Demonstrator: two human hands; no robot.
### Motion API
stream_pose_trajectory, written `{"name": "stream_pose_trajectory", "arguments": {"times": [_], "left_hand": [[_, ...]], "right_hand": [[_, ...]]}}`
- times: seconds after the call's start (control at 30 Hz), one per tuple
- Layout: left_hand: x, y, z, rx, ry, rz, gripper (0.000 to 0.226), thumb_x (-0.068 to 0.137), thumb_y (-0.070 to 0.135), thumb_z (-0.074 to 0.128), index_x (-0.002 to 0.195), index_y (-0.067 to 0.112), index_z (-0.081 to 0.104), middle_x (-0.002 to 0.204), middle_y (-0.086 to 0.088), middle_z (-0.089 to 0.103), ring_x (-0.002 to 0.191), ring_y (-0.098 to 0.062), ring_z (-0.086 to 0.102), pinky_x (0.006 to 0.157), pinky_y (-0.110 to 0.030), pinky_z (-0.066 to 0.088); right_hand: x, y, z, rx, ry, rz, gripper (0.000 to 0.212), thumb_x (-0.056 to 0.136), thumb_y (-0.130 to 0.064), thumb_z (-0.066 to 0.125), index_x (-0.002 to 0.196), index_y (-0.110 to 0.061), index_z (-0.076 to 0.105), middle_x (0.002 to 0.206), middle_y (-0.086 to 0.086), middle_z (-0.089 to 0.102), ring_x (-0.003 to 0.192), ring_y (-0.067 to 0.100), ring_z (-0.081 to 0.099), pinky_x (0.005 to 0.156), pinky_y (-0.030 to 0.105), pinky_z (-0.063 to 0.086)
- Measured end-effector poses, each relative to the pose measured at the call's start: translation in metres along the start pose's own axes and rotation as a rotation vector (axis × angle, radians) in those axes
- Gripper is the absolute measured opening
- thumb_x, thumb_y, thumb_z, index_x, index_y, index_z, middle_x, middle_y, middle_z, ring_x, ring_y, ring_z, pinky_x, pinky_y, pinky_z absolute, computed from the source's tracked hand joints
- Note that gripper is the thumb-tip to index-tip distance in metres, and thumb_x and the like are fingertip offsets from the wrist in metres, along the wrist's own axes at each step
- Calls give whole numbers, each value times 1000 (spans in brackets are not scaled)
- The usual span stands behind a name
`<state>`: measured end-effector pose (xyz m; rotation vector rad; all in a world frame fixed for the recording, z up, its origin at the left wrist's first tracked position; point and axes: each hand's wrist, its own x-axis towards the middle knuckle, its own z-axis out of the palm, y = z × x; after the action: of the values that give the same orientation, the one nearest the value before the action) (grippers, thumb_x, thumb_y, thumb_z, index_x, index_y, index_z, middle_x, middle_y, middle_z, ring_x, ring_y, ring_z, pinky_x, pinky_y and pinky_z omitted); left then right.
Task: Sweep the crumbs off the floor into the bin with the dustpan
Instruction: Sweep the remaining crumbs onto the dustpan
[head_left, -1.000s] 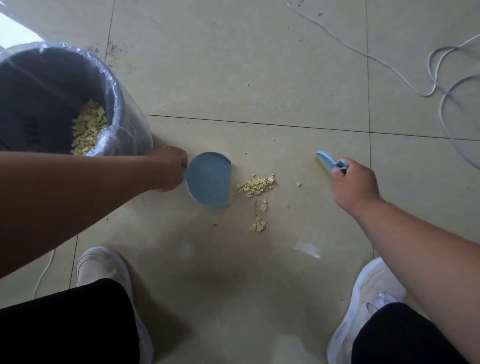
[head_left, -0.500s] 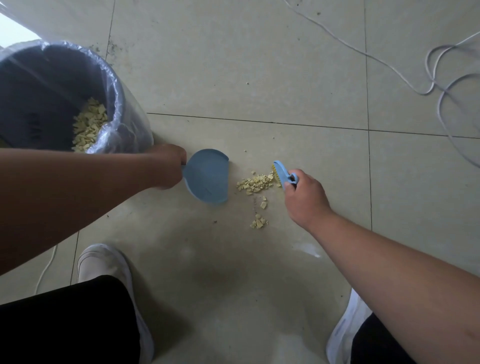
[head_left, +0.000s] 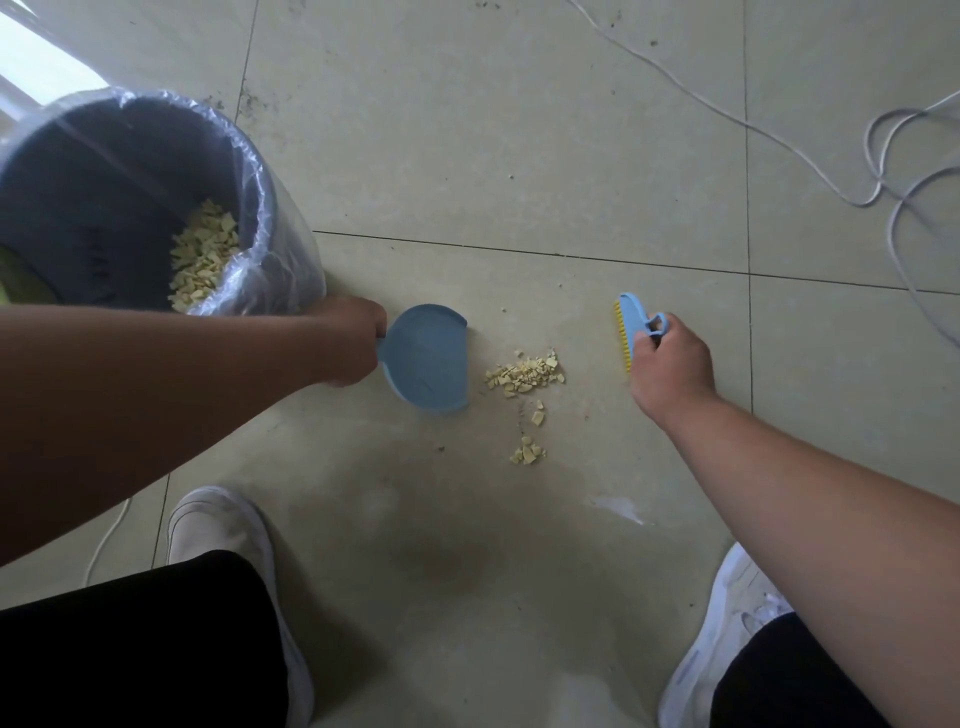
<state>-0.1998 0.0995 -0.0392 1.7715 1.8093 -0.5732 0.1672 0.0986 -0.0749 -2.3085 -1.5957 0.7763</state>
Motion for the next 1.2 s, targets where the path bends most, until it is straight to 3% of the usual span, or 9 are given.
{"name": "stream_pose_trajectory", "arguments": {"times": [0.2, 0.37, 0.57, 0.77, 0.93, 1.03, 1.13, 1.2], "left_hand": [[2, -5, 4, -28, -12, 8, 37, 86, 8, 52, 112, 27, 68, 105, -1, 69, 93, -27, 66, 77, -34, 59], [5, -6, 5, -62, 2, 4, 38, 84, 6, 51, 109, 27, 69, 105, -3, 69, 92, -27, 66, 76, -34, 60], [4, -8, 10, -69, 14, 12, 35, 85, 6, 54, 108, 26, 70, 99, 1, 67, 85, -25, 63, 63, -27, 44], [-2, -14, 11, -84, 10, 17, 32, 87, 5, 54, 109, 24, 69, 98, -1, 65, 87, -27, 64, 66, -28, 44], [-8, -16, 10, -74, 7, 16, 32, 87, 2, 55, 108, 23, 69, 96, -2, 63, 85, -26, 61, 59, -25, 41], [-13, -14, 10, -49, 14, 13, 33, 88, 2, 54, 110, 21, 69, 96, -1, 60, 87, -25, 60, 64, -26, 42], [-15, -12, 13, -8, 15, 27, 34, 88, 4, 54, 113, 20, 69, 93, 0, 59, 84, -25, 60, 63, -27, 42], [-17, -10, 13, 5, -1, 31, 34, 88, 3, 53, 114, 20, 69, 92, 1, 58, 82, -24, 59, 60, -26, 41]], "right_hand": [[22, -32, 19, 36, -39, -19, 23, 105, -22, 47, 113, -9, 65, 94, 3, 58, 87, 27, 53, 75, 25, 33], [20, -65, 39, 31, -119, -100, 15, 102, -17, 47, 96, -19, 61, 87, 5, 60, 80, 29, 53, 67, 29, 31], [-5, -77, 53, -31, -264, -308, 26, 104, -21, 52, 124, -14, 68, 97, 6, 63, 88, 28, 58, 71, 31, 39], [-30, -56, 47, -112, -373, -467, 26, 102, -14, 57, 125, -14, 70, 113, 11, 71, 99, 31, 63, 83, 37, 50], [-41, -39, 37, -110, -400, -454, 26, 102, -16, 59, 124, -18, 72, 113, 7, 72, 103, 29, 63, 86, 34, 47], [-44, -36, 34, -78, -384, -406, 25, 102, -18, 60, 124, -17, 71, 113, 9, 71, 101, 28, 62, 85, 32, 45], [-43, -31, 27, -49, -316, -351, 28, 103, -20, 58, 128, -14, 69, 116, 10, 71, 97, 22, 57, 81, 27, 38], [-40, -26, 22, -25, -237, -316, 28, 102, -19, 59, 128, -13, 69, 119, 12, 72, 104, 28, 63, 83, 27, 40]]}}
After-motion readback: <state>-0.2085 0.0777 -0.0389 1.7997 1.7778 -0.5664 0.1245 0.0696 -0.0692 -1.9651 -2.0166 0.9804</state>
